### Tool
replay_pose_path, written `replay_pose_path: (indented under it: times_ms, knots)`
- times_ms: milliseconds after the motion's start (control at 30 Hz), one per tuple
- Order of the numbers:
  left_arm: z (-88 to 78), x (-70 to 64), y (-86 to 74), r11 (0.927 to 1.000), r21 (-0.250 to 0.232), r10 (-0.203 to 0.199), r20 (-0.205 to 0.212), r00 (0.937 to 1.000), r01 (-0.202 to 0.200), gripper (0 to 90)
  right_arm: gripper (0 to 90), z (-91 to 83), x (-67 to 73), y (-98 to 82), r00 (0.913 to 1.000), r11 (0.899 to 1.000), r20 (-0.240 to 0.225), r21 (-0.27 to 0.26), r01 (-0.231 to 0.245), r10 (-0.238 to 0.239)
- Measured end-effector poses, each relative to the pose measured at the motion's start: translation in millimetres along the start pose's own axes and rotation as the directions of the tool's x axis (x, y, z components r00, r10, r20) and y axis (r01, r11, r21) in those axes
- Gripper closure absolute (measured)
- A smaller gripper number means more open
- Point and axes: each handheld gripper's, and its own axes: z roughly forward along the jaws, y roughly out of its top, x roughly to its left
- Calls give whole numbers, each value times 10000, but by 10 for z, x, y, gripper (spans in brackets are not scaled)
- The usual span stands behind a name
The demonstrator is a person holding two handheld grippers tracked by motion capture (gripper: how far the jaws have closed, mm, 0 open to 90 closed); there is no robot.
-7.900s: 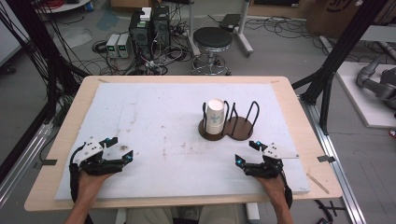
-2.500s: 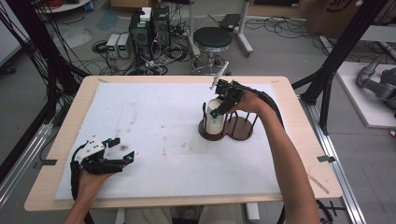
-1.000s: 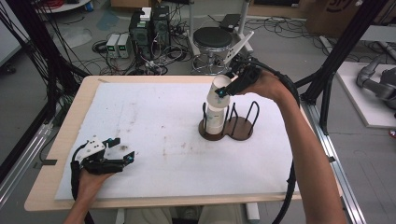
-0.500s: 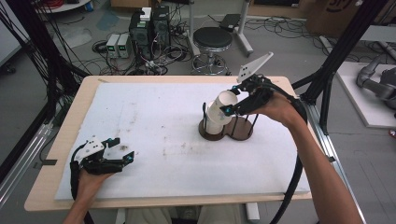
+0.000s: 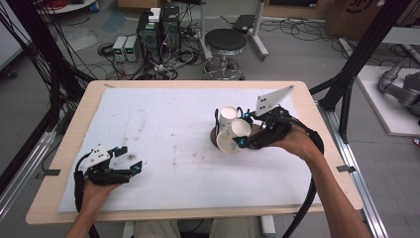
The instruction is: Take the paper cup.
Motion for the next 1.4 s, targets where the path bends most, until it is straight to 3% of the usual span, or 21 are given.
replay_pose_path:
  times_ms: [333, 667, 733, 1033, 1400]
  knots:
    - [8, 3, 3, 10000, 88, -20, -8, 10000, 20, 147, 369, 154, 178, -285, 9992, 9938, -393, -1103, -129, 86]
    - [11, 1, 4, 9999, 120, -20, -7, 10000, 20, 147, 368, 313, 282, -419, 9989, 9871, -477, -1599, -62, -14]
    - [14, 1, 5, 9999, 144, -31, -1, 10000, 31, 147, 368, 344, 286, -511, 9987, 9805, -483, -1952, -225, 134]
    - [12, -1, 5, 9999, 142, -10, -47, 10000, 10, 147, 369, 391, 288, -723, 9971, 9744, -613, -2175, -566, 443]
    - [14, 1, 5, 9999, 144, -48, -25, 10000, 48, 147, 368, 432, 256, -800, 9955, 9731, -726, -2175, -758, 614]
